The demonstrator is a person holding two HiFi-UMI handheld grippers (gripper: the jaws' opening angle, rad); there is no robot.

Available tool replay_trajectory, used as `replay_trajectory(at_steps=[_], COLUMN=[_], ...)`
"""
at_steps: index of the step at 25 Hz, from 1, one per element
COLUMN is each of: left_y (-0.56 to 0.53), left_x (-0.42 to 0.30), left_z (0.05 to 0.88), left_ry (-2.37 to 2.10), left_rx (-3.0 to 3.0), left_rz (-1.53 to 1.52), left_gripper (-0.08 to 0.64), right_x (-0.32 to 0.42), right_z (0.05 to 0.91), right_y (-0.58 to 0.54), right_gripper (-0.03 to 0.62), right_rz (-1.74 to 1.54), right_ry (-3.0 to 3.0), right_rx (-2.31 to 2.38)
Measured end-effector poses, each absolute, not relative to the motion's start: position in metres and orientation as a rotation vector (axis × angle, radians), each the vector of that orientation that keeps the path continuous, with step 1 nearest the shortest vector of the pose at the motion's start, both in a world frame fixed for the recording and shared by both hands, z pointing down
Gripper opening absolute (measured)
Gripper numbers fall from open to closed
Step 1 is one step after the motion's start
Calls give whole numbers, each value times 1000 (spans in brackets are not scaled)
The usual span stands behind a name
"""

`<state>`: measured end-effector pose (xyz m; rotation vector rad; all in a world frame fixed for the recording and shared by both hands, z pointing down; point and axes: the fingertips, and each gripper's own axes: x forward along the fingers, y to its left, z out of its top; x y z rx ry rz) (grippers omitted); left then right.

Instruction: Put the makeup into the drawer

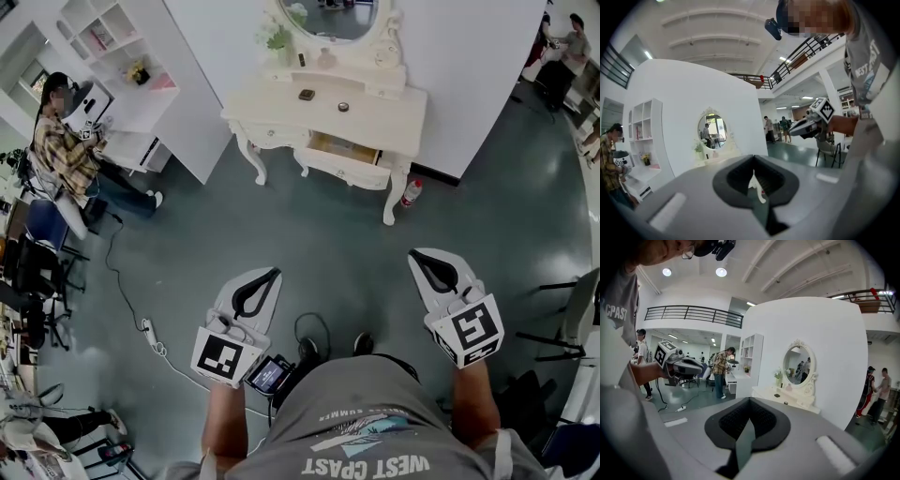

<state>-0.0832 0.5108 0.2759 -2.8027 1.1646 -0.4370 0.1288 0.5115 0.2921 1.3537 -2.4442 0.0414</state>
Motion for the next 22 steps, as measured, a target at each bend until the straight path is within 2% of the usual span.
replay_trajectory(at_steps=[12,22], left_y=[490,500], left_x=[-36,-46], left_z=[268,280], left_ry=[1222,1210], left_rx=[-2760,-2764], left_rz=[-531,-505], left_gripper=[3,3], right_x=[183,175], right_z=[288,309], right_y=[480,490], right_gripper=[2,2], right_rz=[105,135], right_ry=[-2521,-2497], right_rx=[1366,1370])
